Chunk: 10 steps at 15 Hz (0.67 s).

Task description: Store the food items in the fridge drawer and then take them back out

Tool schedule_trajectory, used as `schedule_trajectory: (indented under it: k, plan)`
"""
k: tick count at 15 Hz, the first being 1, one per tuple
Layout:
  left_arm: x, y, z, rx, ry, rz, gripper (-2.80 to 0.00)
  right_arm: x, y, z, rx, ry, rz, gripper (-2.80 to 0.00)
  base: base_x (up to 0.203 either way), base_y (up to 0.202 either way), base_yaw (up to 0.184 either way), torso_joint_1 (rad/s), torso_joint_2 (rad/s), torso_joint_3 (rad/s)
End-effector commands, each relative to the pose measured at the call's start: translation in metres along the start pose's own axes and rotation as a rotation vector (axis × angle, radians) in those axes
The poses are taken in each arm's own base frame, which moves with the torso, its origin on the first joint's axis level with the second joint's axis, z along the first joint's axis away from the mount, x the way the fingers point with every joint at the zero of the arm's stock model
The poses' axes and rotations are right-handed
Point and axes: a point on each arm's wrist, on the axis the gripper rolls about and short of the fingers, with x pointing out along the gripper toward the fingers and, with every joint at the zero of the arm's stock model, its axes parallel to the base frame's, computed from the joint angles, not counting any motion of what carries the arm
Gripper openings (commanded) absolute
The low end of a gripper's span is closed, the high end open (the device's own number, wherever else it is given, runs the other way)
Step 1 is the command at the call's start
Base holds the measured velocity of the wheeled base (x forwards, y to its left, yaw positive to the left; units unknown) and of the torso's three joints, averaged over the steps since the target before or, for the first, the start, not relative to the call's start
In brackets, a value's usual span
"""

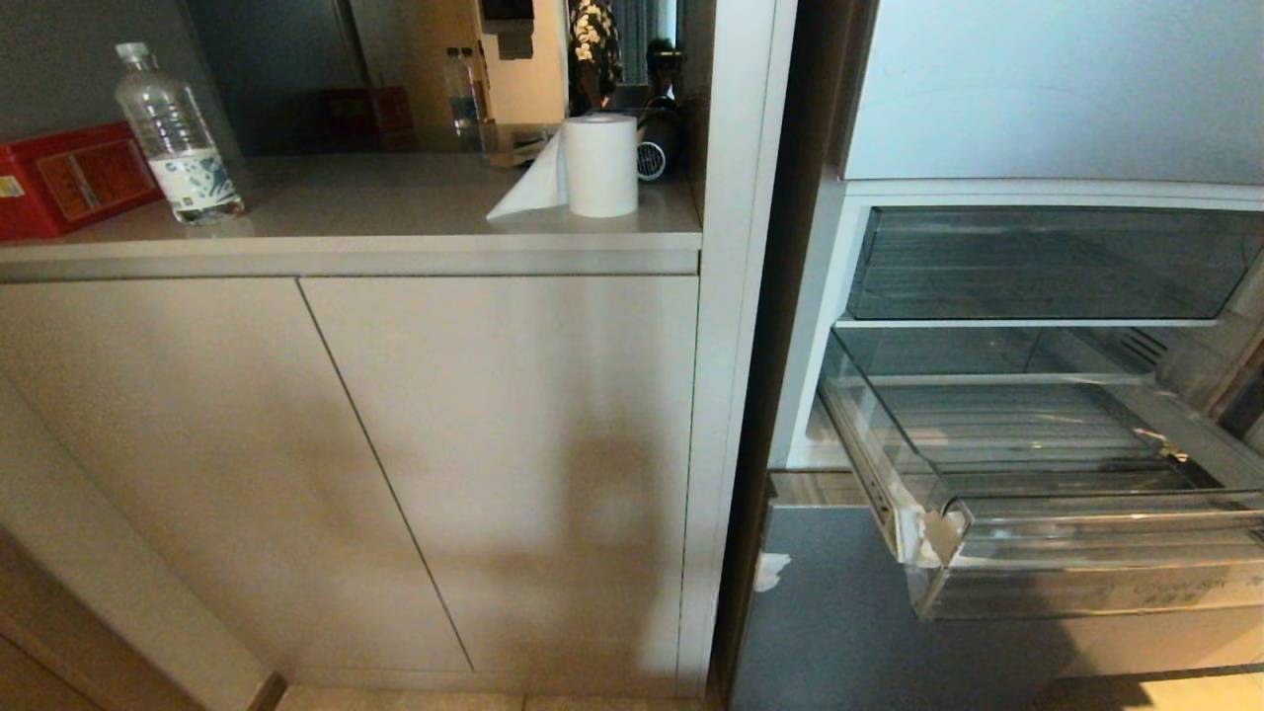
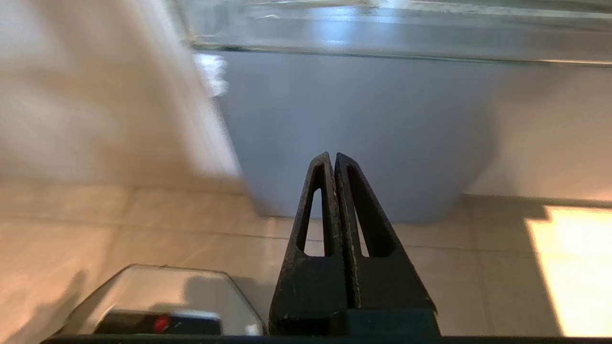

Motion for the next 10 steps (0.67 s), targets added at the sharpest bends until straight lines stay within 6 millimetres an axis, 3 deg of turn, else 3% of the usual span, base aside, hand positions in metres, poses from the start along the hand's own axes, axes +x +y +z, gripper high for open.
schedule_trajectory:
  k: [1, 5, 10]
  plan:
    - [0.000, 0.000, 0.000, 0.000, -0.002, 0.000, -2.80, -0.004, 0.000, -0.003, -0.002, -0.048, -0.038, -2.80, 0.000, 0.000, 0.000, 0.000, 0.00, 0.000]
    - [0.000, 0.000, 0.000, 0.000, -0.002, 0.000, -2.80, -0.019, 0.001, -0.011, -0.054, -0.255, -0.035, -2.80, 0.000, 0.000, 0.000, 0.000, 0.00, 0.000]
    - [0.000, 0.000, 0.000, 0.000, -0.002, 0.000, -2.80, -0.019, 0.001, -0.011, -0.028, -0.249, -0.041, -2.80, 0.000, 0.000, 0.000, 0.000, 0.00, 0.000]
